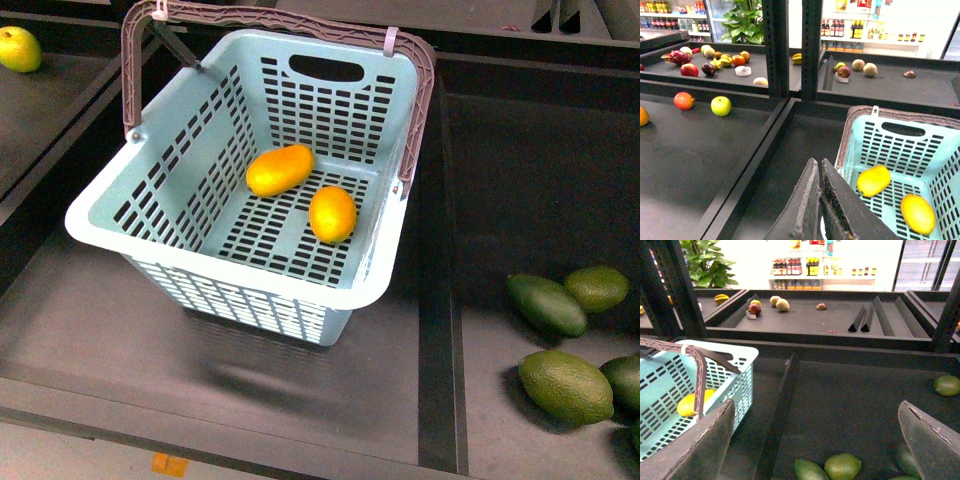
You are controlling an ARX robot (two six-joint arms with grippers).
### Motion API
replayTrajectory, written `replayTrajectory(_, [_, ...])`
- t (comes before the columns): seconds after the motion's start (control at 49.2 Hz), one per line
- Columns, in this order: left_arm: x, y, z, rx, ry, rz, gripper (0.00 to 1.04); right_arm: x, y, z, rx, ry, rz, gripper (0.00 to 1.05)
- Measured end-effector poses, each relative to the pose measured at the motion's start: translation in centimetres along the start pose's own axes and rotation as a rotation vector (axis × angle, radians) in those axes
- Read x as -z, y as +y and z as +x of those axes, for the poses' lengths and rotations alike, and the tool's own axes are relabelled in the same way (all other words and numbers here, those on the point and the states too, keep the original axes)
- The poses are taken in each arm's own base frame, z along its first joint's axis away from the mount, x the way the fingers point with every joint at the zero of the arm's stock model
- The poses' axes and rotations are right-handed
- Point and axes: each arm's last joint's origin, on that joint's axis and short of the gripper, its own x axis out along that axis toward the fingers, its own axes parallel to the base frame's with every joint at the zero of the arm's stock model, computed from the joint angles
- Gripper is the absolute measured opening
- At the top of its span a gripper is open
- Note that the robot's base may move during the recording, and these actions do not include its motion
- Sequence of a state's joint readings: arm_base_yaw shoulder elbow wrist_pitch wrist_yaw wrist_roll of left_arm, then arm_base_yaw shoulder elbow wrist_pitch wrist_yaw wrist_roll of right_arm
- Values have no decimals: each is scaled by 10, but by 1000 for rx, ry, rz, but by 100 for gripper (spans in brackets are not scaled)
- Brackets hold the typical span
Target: Pick lemon and mango into basket
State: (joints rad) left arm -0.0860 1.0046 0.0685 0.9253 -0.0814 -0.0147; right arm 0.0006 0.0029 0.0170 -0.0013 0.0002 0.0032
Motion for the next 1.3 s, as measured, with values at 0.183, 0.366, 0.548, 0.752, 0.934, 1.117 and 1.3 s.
replayTrajectory(0.183, [-1, 11, -13, -6, -2, 2, 3, 0, 0, 0, 0, 0, 0, 96])
replayTrajectory(0.366, [0, 11, -24, 0, 0, 3, 3, 0, 0, 0, 0, 0, 0, 96])
replayTrajectory(0.548, [-5, 11, -36, 0, -18, 3, 3, 0, 0, 0, 0, 0, 0, 96])
replayTrajectory(0.752, [-8, 11, -46, 0, -25, 3, 3, 0, 0, 0, 0, 0, 0, 96])
replayTrajectory(0.934, [-8, 11, -51, 0, -27, 3, 3, 0, 0, 0, 0, 0, 0, 96])
replayTrajectory(1.117, [-8, 11, -57, 0, -27, 3, 3, 0, 0, 0, 0, 0, 0, 96])
replayTrajectory(1.3, [-7, 11, -61, 0, -24, 3, 3, 0, 0, 0, 0, 0, 0, 96])
